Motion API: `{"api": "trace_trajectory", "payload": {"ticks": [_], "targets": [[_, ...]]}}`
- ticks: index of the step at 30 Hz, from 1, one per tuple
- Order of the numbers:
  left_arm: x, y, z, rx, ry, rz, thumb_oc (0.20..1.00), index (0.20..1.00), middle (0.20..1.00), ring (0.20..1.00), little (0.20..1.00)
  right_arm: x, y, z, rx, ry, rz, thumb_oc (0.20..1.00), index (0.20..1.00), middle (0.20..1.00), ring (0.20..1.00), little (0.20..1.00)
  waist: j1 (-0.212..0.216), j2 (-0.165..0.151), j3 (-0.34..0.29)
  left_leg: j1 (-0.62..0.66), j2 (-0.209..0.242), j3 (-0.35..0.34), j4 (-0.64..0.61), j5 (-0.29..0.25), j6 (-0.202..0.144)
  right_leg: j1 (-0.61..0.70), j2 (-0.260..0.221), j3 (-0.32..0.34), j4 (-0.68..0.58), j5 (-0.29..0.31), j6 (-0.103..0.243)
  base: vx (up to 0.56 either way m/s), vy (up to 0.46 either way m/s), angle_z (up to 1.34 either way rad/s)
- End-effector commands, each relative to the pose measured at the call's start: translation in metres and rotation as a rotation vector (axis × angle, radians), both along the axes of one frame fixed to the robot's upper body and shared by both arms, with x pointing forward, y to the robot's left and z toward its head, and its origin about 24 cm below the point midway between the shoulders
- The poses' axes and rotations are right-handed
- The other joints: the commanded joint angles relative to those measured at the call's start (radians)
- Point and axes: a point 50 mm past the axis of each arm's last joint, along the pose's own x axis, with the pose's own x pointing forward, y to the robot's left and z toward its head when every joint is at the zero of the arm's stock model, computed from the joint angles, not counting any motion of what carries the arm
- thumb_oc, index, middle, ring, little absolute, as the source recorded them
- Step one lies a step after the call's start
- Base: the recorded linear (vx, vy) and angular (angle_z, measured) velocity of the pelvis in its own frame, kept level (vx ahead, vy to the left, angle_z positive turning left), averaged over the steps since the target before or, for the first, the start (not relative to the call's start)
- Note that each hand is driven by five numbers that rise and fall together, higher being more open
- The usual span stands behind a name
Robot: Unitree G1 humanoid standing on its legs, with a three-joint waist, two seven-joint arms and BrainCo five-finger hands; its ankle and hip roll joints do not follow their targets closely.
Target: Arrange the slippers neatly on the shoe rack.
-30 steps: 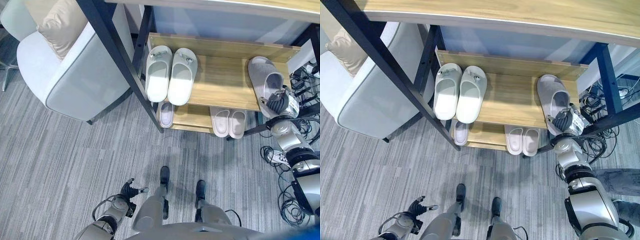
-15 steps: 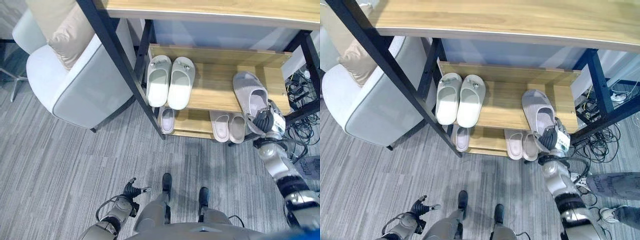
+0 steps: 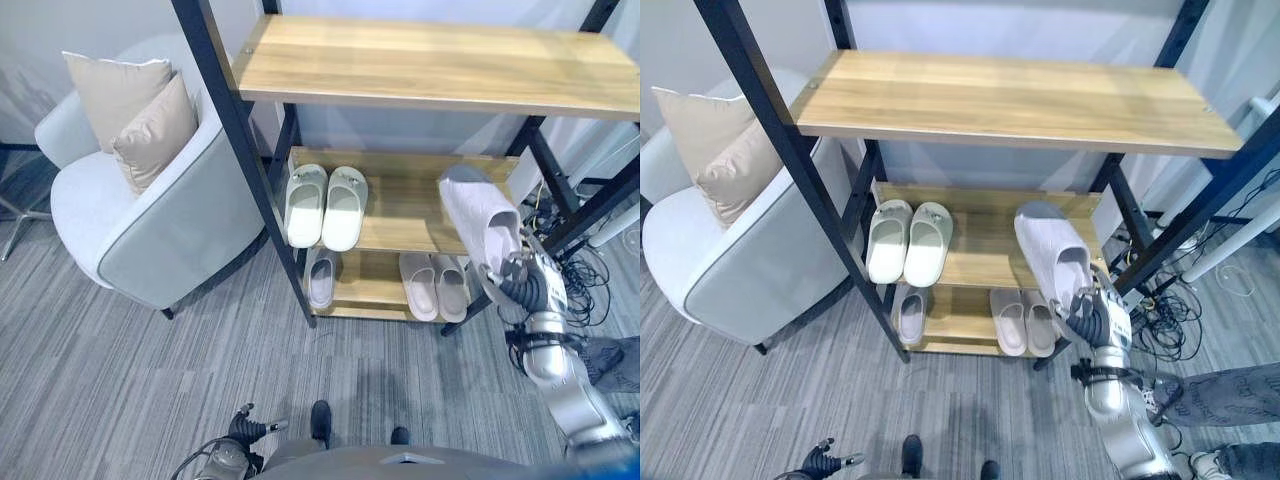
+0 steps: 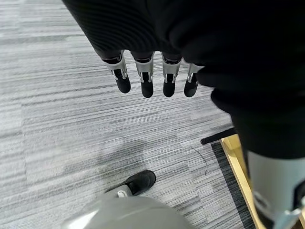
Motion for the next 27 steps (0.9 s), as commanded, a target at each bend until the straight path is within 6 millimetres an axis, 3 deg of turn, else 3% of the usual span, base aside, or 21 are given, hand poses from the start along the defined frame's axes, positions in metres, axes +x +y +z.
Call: {"api": "trace_trajectory", "payload": {"ticks": [1, 3, 4, 5, 8, 11, 14, 17, 19, 21, 26, 27], "targets": [[0.017, 0.007, 0.003, 0.026, -0.014, -0.004, 1.000, 1.000, 1.000, 1.000, 1.000, 0.012, 0.002, 0.029, -0.014, -0.102, 0.117, 0.200, 0.200, 0.200, 0.200, 0.200, 0.025, -0.003, 0.062, 0.085, 0.050, -0.038, 0.070, -0.176, -0.024, -0.002, -0.077, -0.006, 0.152, -0.073, 0.055, 0.03, -0.055, -0.10], [0.001, 0.006, 0.001, -0.003, -0.012, 0.001, 1.000, 1.000, 1.000, 1.000, 1.000, 0.006, 0.002, 0.023, 0.013, -0.092, 0.109, 0.200, 0.200, 0.200, 0.200, 0.200, 0.045, -0.011, 0.091, 0.081, 0.050, -0.050, 0.124, -0.191, -0.024, 0.014, -0.077, -0.010, 0.176, -0.087, 0.047, -0.06, -0.083, -0.10], [-0.008, 0.011, 0.000, 0.074, 0.044, -0.046, 1.000, 1.000, 1.000, 1.000, 1.000, 0.001, 0.010, 0.020, 0.043, -0.077, 0.157, 0.200, 0.200, 0.200, 0.200, 0.200, 0.048, -0.018, 0.116, 0.074, 0.054, -0.055, 0.161, -0.202, -0.028, 0.013, -0.072, -0.010, 0.207, -0.104, 0.044, -0.14, -0.097, 0.08], [-0.007, 0.014, 0.001, 0.086, 0.042, -0.043, 1.000, 1.000, 1.000, 1.000, 1.000, -0.004, 0.012, 0.018, 0.054, -0.058, 0.175, 0.200, 0.200, 0.200, 0.200, 0.200, 0.051, -0.020, 0.135, 0.063, 0.055, -0.058, 0.187, -0.205, -0.030, 0.005, -0.072, -0.012, 0.230, -0.111, 0.039, -0.22, -0.101, 0.19], [0.015, 0.017, 0.007, 0.089, -0.048, -0.015, 1.000, 1.000, 1.000, 1.000, 1.000, -0.011, 0.020, 0.020, 0.072, -0.035, 0.268, 0.200, 0.200, 0.200, 0.200, 0.200, 0.043, -0.020, 0.238, -0.059, 0.065, -0.088, 0.342, -0.231, -0.037, -0.109, -0.073, -0.012, 0.392, -0.154, 0.011, -0.31, -0.065, 0.15], [0.024, 0.017, 0.009, 0.080, -0.082, 0.001, 1.000, 1.000, 1.000, 1.000, 1.000, -0.016, 0.022, 0.025, 0.050, -0.029, 0.323, 0.200, 0.200, 0.200, 0.200, 0.200, 0.029, -0.016, 0.250, -0.167, 0.071, -0.108, 0.445, -0.255, -0.036, -0.213, -0.074, -0.011, 0.497, -0.183, -0.004, -0.19, -0.036, 0.20], [0.031, 0.018, 0.011, 0.065, -0.109, 0.049, 1.000, 1.000, 1.000, 1.000, 1.000, -0.020, 0.020, 0.011, 0.093, 0.047, 0.317, 0.200, 0.200, 0.200, 0.200, 0.200, 0.021, -0.012, 0.253, -0.261, 0.087, -0.120, 0.566, -0.303, -0.029, -0.310, -0.066, 0.010, 0.635, -0.249, -0.026, -0.07, -0.043, -0.03], [0.046, 0.023, 0.017, 0.082, -0.163, 0.074, 1.000, 1.000, 1.000, 1.000, 1.000, -0.011, 0.023, 0.011, 0.104, 0.038, 0.324, 0.200, 0.200, 0.200, 0.200, 0.200, 0.019, -0.013, 0.275, -0.333, 0.093, -0.135, 0.652, -0.328, -0.024, -0.387, -0.071, 0.017, 0.738, -0.298, -0.049, -0.06, -0.039, -0.14], [0.064, 0.024, 0.024, 0.086, -0.232, 0.075, 1.000, 1.000, 1.000, 1.000, 1.000, 0.008, 0.032, 0.019, 0.090, -0.013, 0.366, 0.200, 0.200, 0.200, 0.200, 0.200, 0.026, -0.008, 0.303, -0.437, 0.089, -0.154, 0.778, -0.381, -0.020, -0.482, -0.078, 0.032, 0.863, -0.375, -0.066, -0.04, -0.061, 0.00], [0.075, 0.024, 0.029, 0.088, -0.270, 0.071, 1.000, 1.000, 1.000, 1.000, 1.000, 0.020, 0.038, 0.029, 0.074, -0.064, 0.389, 0.200, 0.200, 0.200, 0.200, 0.200, 0.030, -0.004, 0.316, -0.519, 0.078, -0.163, 0.855, -0.400, -0.015, -0.562, -0.083, 0.037, 0.941, -0.404, -0.076, -0.06, -0.032, 0.10], [0.105, 0.025, 0.045, 0.106, -0.397, 0.086, 1.000, 1.000, 1.000, 1.000, 1.000, 0.059, 0.057, 0.078, 0.018, -0.313, 0.440, 0.200, 0.200, 0.200, 0.200, 0.200, 0.042, 0.012, 0.326, -0.790, 0.047, -0.175, 1.066, -0.446, -0.009, -0.827, -0.106, 0.066, 1.142, -0.473, -0.110, -0.07, 0.001, 0.17], [0.114, 0.025, 0.051, 0.106, -0.441, 0.107, 1.000, 1.000, 1.000, 1.000, 1.000, 0.069, 0.063, 0.096, 0.030, -0.397, 0.445, 0.200, 0.200, 0.200, 0.200, 0.200, 0.047, 0.018, 0.327, -0.874, 0.040, -0.177, 1.138, -0.459, -0.008, -0.906, -0.112, 0.077, 1.205, -0.486, -0.115, -0.06, 0.040, 0.07]]}}
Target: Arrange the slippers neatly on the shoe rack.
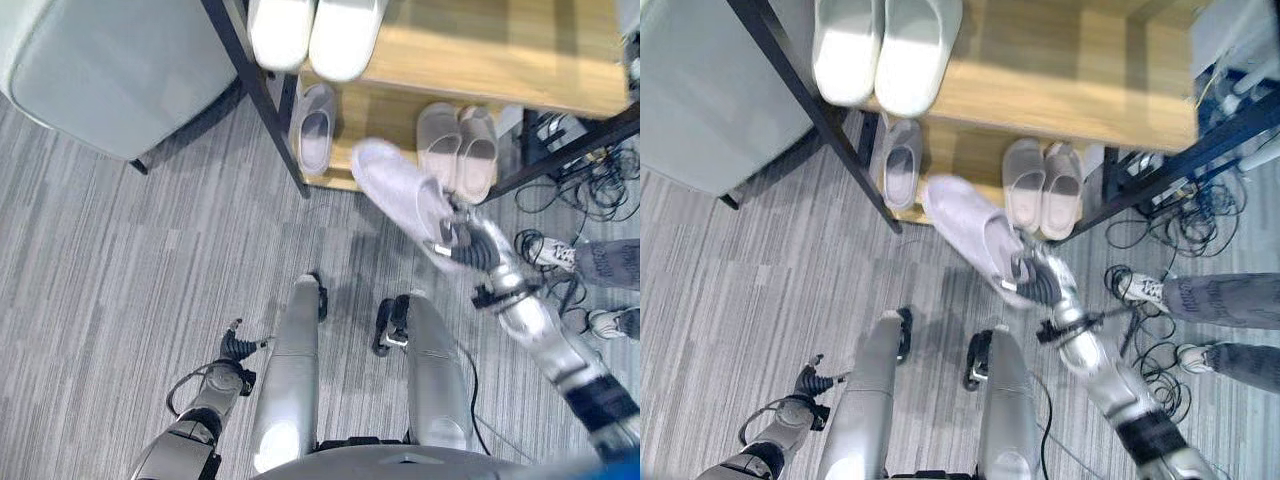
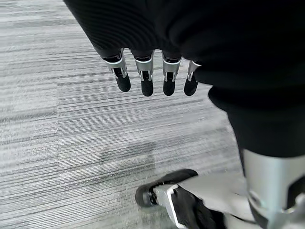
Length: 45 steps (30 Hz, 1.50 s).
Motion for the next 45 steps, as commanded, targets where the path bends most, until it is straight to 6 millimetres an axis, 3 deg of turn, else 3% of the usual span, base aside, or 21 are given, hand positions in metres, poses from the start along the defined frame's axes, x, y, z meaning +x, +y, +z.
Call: {"api": "trace_trajectory", "payload": {"ticks": [1, 6, 9, 11, 20, 27, 29, 33, 38, 45], "targets": [[-0.009, 0.005, -0.001, 0.000, -0.051, 0.104, 1.000, 1.000, 1.000, 1.000, 1.000, -0.007, 0.006, 0.020, 0.107, -0.148, -0.001, 0.200, 0.200, 0.200, 0.200, 0.200, -0.001, 0.029, -0.084, -0.002, 0.021, -0.072, 0.011, -0.093, 0.008, -0.024, -0.044, 0.079, -0.029, -0.020, 0.024, -0.05, 0.051, -0.02], [0.023, -0.003, 0.025, -0.045, -0.252, 0.162, 1.000, 1.000, 1.000, 1.000, 1.000, 0.018, 0.024, 0.060, 0.135, -0.326, -0.010, 0.200, 0.200, 0.200, 0.200, 0.200, 0.021, 0.053, -0.084, -0.207, -0.011, -0.082, 0.233, -0.162, 0.026, -0.239, -0.077, 0.125, 0.218, -0.072, 0.023, 0.04, 0.054, 0.09], [0.029, -0.006, 0.031, -0.063, -0.299, 0.159, 1.000, 1.000, 1.000, 1.000, 1.000, 0.024, 0.028, 0.072, 0.134, -0.367, -0.017, 0.200, 0.200, 0.200, 0.200, 0.200, 0.028, 0.058, -0.089, -0.268, -0.021, -0.080, 0.315, -0.190, 0.030, -0.304, -0.083, 0.143, 0.303, -0.092, 0.023, 0.06, 0.033, 0.05], [0.038, -0.010, 0.042, -0.080, -0.368, 0.147, 1.000, 1.000, 1.000, 1.000, 1.000, 0.033, 0.027, 0.086, 0.131, -0.415, -0.051, 0.200, 0.200, 0.200, 0.200, 0.200, 0.041, 0.070, -0.085, -0.348, -0.037, -0.082, 0.439, -0.225, 0.032, -0.391, -0.093, 0.164, 0.429, -0.119, 0.025, 0.09, 0.058, 0.00], [0.034, -0.005, 0.048, -0.054, -0.420, 0.151, 1.000, 1.000, 1.000, 1.000, 1.000, 0.045, 0.015, 0.146, 0.221, -0.627, -0.163, 0.200, 0.200, 0.200, 0.200, 0.200, 0.071, 0.080, -0.082, -0.555, -0.069, -0.089, 0.757, -0.305, 0.027, -0.589, -0.079, 0.253, 0.746, -0.180, 0.010, 0.08, 0.030, -0.03], [0.035, 0.005, 0.055, -0.077, -0.456, 0.172, 1.000, 1.000, 1.000, 1.000, 1.000, 0.081, 0.010, 0.186, 0.277, -0.545, -0.232, 0.200, 0.200, 0.200, 0.200, 0.200, 0.107, 0.077, 0.008, -0.557, -0.082, -0.110, 0.910, -0.348, 0.006, -0.610, -0.063, 0.336, 0.953, -0.211, -0.007, 0.03, 0.002, -0.02], [0.037, 0.005, 0.055, -0.084, -0.453, 0.178, 1.000, 1.000, 1.000, 1.000, 1.000, 0.090, 0.018, 0.188, 0.411, -0.469, -0.197, 0.200, 0.200, 0.200, 0.200, 0.200, 0.113, 0.075, 0.016, -0.557, -0.084, -0.113, 0.922, -0.351, 0.002, -0.608, -0.060, 0.343, 0.975, -0.214, -0.009, 0.02, 0.020, -0.06], [0.041, 0.003, 0.059, -0.107, -0.467, 0.156, 1.000, 1.000, 1.000, 1.000, 1.000, 0.111, 0.036, 0.203, 0.292, -0.375, -0.219, 0.200, 0.200, 0.200, 0.200, 0.200, 0.137, 0.067, 0.030, -0.557, -0.081, -0.126, 0.961, -0.364, -0.006, -0.607, -0.060, 0.359, 1.018, -0.223, -0.014, 0.01, 0.014, -0.06], [0.040, 0.005, 0.059, -0.114, -0.458, 0.140, 1.000, 1.000, 1.000, 1.000, 1.000, 0.121, 0.049, 0.207, 0.239, -0.313, -0.245, 0.200, 0.200, 0.200, 0.200, 0.200, 0.155, 0.064, 0.053, -0.557, -0.074, -0.130, 0.987, -0.379, -0.008, -0.600, -0.062, 0.376, 1.037, -0.216, -0.014, 0.00, 0.006, 0.00], [0.040, 0.004, 0.056, -0.105, -0.438, 0.127, 1.000, 1.000, 1.000, 1.000, 1.000, 0.135, 0.038, 0.183, 0.286, -0.158, -0.353, 0.200, 0.200, 0.200, 0.200, 0.200, 0.160, 0.074, 0.077, -0.557, -0.073, -0.125, 1.015, -0.392, -0.012, -0.595, -0.058, 0.398, 1.064, -0.221, -0.016, 0.00, 0.021, -0.04]]}}
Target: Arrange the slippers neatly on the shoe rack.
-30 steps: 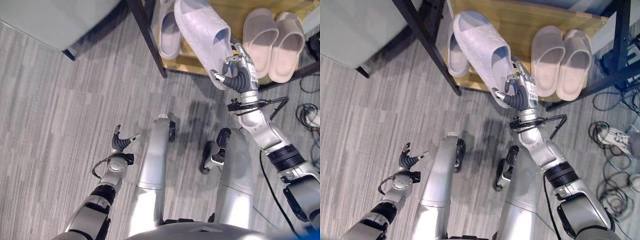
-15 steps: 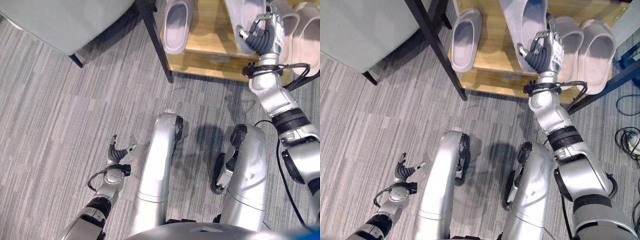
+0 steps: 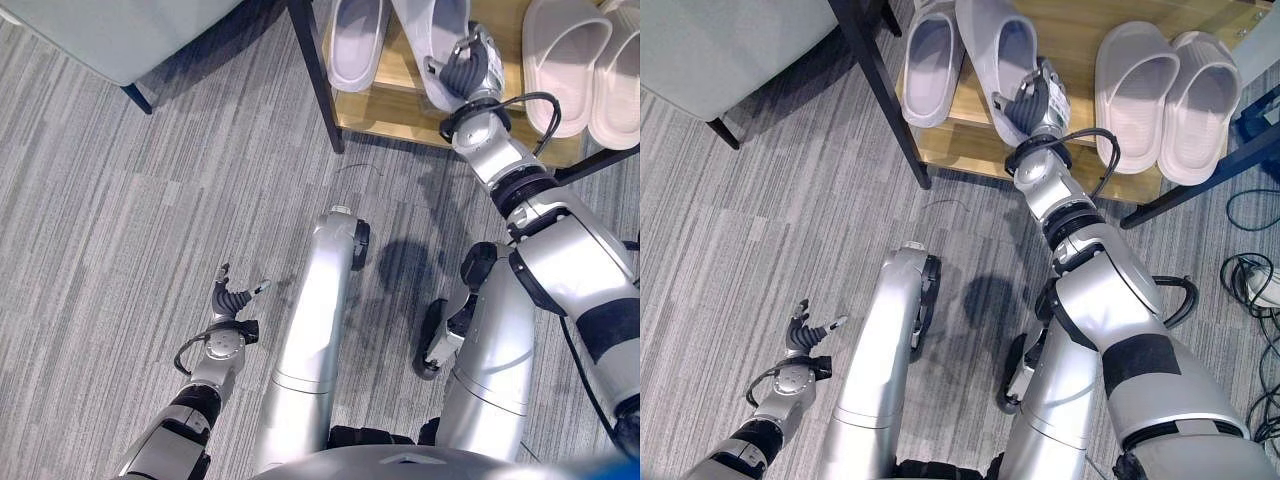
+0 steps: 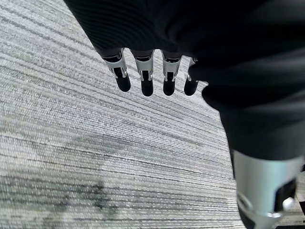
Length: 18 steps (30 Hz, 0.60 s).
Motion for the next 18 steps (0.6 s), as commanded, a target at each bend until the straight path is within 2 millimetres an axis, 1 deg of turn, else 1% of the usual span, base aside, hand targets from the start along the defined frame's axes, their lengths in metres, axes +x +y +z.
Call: {"api": "trace_trajectory", "payload": {"ticks": [1, 5, 6, 7, 9, 10, 11, 12, 13, 15, 17, 18], "targets": [[0.001, 0.008, 0.008, 0.056, -0.034, -0.033, 1.000, 1.000, 1.000, 1.000, 1.000, -0.005, 0.007, 0.051, 0.053, -0.164, 0.035, 0.200, 0.200, 0.200, 0.200, 0.200, 0.040, 0.008, 0.000, 0.088, -0.021, -0.174, -0.011, -0.127, -0.006, 0.026, -0.019, 0.170, 0.000, 0.120, -0.043, 0.00, 0.000, 0.00], [-0.003, 0.005, 0.003, 0.069, -0.012, -0.054, 1.000, 1.000, 1.000, 1.000, 1.000, -0.005, -0.005, 0.052, 0.062, -0.167, -0.008, 0.200, 0.200, 0.200, 0.200, 0.200, 0.047, 0.018, 0.006, 0.088, -0.018, -0.169, -0.024, -0.126, -0.006, 0.028, -0.025, 0.173, -0.008, 0.124, -0.047, 0.00, 0.021, 0.00], [-0.004, 0.005, 0.003, 0.062, -0.010, -0.056, 1.000, 1.000, 1.000, 1.000, 1.000, -0.005, -0.011, 0.054, 0.060, -0.167, -0.023, 0.200, 0.200, 0.200, 0.200, 0.200, 0.050, 0.021, 0.006, 0.088, -0.020, -0.169, -0.028, -0.124, -0.005, 0.030, -0.027, 0.172, -0.010, 0.127, -0.045, -0.01, 0.047, 0.00], [-0.003, 0.003, 0.005, 0.061, -0.024, -0.070, 1.000, 1.000, 1.000, 1.000, 1.000, -0.006, -0.022, 0.056, 0.062, -0.169, -0.054, 0.200, 0.200, 0.200, 0.200, 0.200, 0.058, 0.025, 0.006, 0.088, -0.021, -0.170, -0.038, -0.122, -0.004, 0.029, -0.030, 0.170, -0.020, 0.128, -0.046, 0.00, 0.000, 0.00], [-0.003, 0.002, 0.006, 0.073, -0.028, -0.090, 1.000, 1.000, 1.000, 1.000, 1.000, -0.007, -0.029, 0.056, 0.060, -0.165, -0.071, 0.200, 0.200, 0.200, 0.200, 0.200, 0.063, 0.029, 0.007, 0.088, -0.023, -0.170, -0.052, -0.118, -0.004, 0.030, -0.037, 0.170, -0.030, 0.130, -0.045, -0.01, -0.001, 0.02], [-0.004, 0.001, 0.005, 0.076, -0.026, -0.103, 1.000, 1.000, 1.000, 1.000, 1.000, -0.008, -0.037, 0.058, 0.056, -0.166, -0.093, 0.200, 0.200, 0.200, 0.200, 0.200, 0.067, 0.032, 0.007, 0.088, -0.025, -0.168, -0.061, -0.115, -0.005, 0.033, -0.042, 0.167, -0.038, 0.130, -0.046, -0.03, 0.006, 0.04], [-0.005, 0.002, 0.005, 0.081, -0.021, -0.112, 1.000, 1.000, 1.000, 1.000, 1.000, -0.009, -0.041, 0.061, 0.062, -0.169, -0.105, 0.200, 0.200, 0.200, 0.200, 0.200, 0.071, 0.035, 0.007, 0.088, -0.026, -0.169, -0.071, -0.110, -0.007, 0.036, -0.046, 0.167, -0.046, 0.132, -0.047, -0.02, 0.003, 0.09], [-0.005, 0.002, 0.005, 0.081, -0.021, -0.112, 1.000, 1.000, 1.000, 1.000, 1.000, -0.009, -0.042, 0.061, 0.062, -0.169, -0.105, 0.200, 0.200, 0.200, 0.200, 0.200, 0.071, 0.035, 0.007, 0.088, -0.027, -0.169, -0.071, -0.110, -0.007, 0.036, -0.046, 0.166, -0.047, 0.132, -0.047, -0.03, 0.004, 0.12], [-0.006, 0.001, 0.002, 0.082, -0.005, -0.132, 1.000, 1.000, 1.000, 1.000, 1.000, -0.010, -0.046, 0.067, 0.075, -0.177, -0.117, 0.200, 0.200, 0.200, 0.200, 0.200, 0.081, 0.034, 0.007, 0.088, -0.025, -0.165, -0.088, -0.104, -0.009, 0.045, -0.053, 0.165, -0.059, 0.139, -0.046, -0.02, 0.003, 0.16], [-0.007, -0.003, 0.001, 0.090, -0.002, -0.161, 1.000, 1.000, 1.000, 1.000, 1.000, -0.011, -0.056, 0.070, 0.083, -0.172, -0.136, 0.200, 0.200, 0.200, 0.200, 0.200, 0.092, 0.042, 0.007, 0.088, -0.031, -0.168, -0.091, -0.106, -0.008, 0.047, -0.060, 0.168, -0.065, 0.145, -0.045, -0.02, 0.019, 0.09], [-0.007, -0.005, 0.000, 0.094, 0.007, -0.173, 1.000, 1.000, 1.000, 1.000, 1.000, -0.011, -0.055, 0.072, 0.110, -0.165, -0.115, 0.216, 0.216, 0.216, 0.216, 0.216, 0.096, 0.045, 0.007, 0.088, -0.033, -0.170, -0.088, -0.108, -0.009, 0.047, -0.060, 0.171, -0.057, 0.146, -0.044, 0.00, 0.000, 0.00], [-0.007, -0.005, 0.000, 0.094, 0.007, -0.173, 1.000, 1.000, 1.000, 1.000, 1.000, -0.011, -0.055, 0.072, 0.110, -0.165, -0.115, 0.570, 0.570, 0.570, 0.570, 0.570, 0.096, 0.045, 0.008, 0.088, -0.033, -0.170, -0.087, -0.108, -0.009, 0.047, -0.060, 0.171, -0.057, 0.146, -0.044, 0.00, 0.000, 0.00]]}}
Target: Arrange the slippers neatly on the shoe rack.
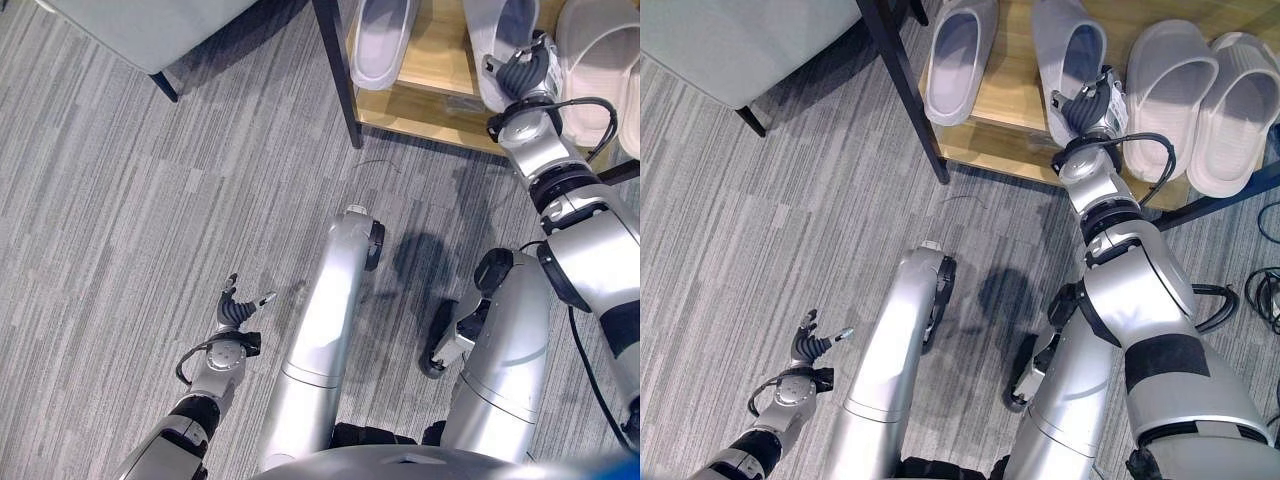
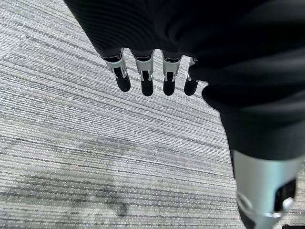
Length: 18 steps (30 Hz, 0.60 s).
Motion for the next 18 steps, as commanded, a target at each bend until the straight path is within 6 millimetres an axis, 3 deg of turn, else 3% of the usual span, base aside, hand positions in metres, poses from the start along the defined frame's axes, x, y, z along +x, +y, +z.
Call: {"api": "trace_trajectory", "payload": {"ticks": [1, 12, 14, 17, 18], "targets": [[0.006, 0.003, 0.010, 0.069, -0.043, -0.085, 1.000, 1.000, 1.000, 1.000, 1.000, -0.005, 0.009, 0.070, 0.033, -0.184, 0.068, 1.000, 1.000, 1.000, 1.000, 1.000, 0.046, 0.019, -0.006, 0.059, -0.013, -0.178, -0.021, -0.109, -0.010, 0.022, -0.034, 0.175, -0.008, 0.148, -0.038, 0.00, 0.000, 0.00], [-0.001, -0.001, -0.006, 0.073, 0.058, -0.115, 1.000, 1.000, 1.000, 1.000, 1.000, -0.006, 0.035, 0.085, 0.311, -0.295, 0.275, 1.000, 1.000, 1.000, 1.000, 1.000, 0.034, 0.004, -0.006, 0.059, -0.011, -0.175, 0.007, -0.118, -0.019, 0.025, -0.026, 0.192, 0.031, 0.142, -0.046, 0.00, 0.002, 0.00], [-0.004, 0.000, -0.011, 0.059, 0.081, -0.079, 1.000, 1.000, 1.000, 1.000, 1.000, -0.006, 0.053, 0.079, 0.358, -0.317, 0.356, 1.000, 1.000, 1.000, 1.000, 1.000, 0.015, -0.006, -0.005, 0.059, -0.002, -0.174, 0.004, -0.116, -0.022, 0.023, -0.023, 0.192, 0.027, 0.139, -0.051, -0.04, 0.026, -0.04], [-0.007, 0.000, -0.013, 0.055, 0.093, -0.064, 1.000, 1.000, 1.000, 1.000, 1.000, -0.005, 0.057, 0.071, 0.363, -0.306, 0.366, 1.000, 1.000, 1.000, 1.000, 1.000, 0.008, -0.012, -0.005, 0.059, -0.001, -0.171, 0.001, -0.115, -0.024, 0.020, -0.020, 0.196, 0.028, 0.139, -0.051, -0.01, 0.001, -0.01], [-0.008, -0.001, -0.015, 0.048, 0.103, -0.061, 1.000, 1.000, 1.000, 1.000, 1.000, -0.003, 0.064, 0.060, 0.360, -0.284, 0.375, 1.000, 1.000, 1.000, 1.000, 1.000, 0.002, -0.016, -0.005, 0.059, 0.002, -0.171, -0.002, -0.114, -0.026, 0.017, -0.021, 0.195, 0.023, 0.139, -0.053, 0.00, 0.000, 0.00]]}}
